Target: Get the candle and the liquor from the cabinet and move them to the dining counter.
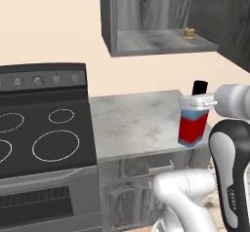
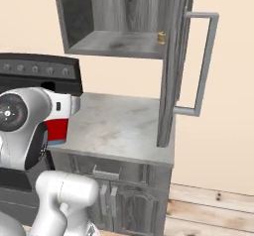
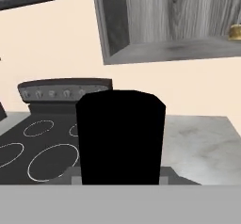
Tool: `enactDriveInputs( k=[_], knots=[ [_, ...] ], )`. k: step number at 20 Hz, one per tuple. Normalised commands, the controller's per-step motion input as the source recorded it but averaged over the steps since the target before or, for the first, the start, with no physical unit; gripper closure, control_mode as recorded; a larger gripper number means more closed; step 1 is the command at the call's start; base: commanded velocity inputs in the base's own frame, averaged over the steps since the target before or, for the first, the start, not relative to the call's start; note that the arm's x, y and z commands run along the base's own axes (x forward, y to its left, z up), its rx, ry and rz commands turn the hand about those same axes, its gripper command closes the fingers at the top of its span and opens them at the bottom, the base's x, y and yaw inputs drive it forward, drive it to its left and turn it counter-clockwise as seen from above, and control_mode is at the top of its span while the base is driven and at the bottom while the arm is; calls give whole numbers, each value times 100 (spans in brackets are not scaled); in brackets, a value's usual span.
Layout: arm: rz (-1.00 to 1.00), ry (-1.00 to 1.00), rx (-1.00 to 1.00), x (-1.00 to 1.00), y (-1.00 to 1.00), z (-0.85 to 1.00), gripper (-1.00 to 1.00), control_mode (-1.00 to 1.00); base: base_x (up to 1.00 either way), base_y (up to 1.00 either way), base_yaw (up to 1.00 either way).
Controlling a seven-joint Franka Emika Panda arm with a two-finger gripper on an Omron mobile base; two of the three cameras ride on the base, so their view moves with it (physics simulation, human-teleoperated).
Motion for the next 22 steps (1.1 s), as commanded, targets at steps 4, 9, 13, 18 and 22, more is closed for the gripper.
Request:
enactDriveInputs(
  k=[4, 9, 13, 18, 22],
  knots=[
    [0, 0, 0, 0, 0, 0, 100, 100, -68, 9, 0],
    [0, 0, 0, 0, 0, 0, 100, 100, -44, 16, 27],
    [0, 0, 0, 0, 0, 0, 100, 100, -14, 9, 92],
    [0, 0, 0, 0, 0, 0, 100, 100, -1, 0, 100],
    [0, 0, 0, 0, 0, 0, 100, 100, -1, 0, 100]
  ],
)
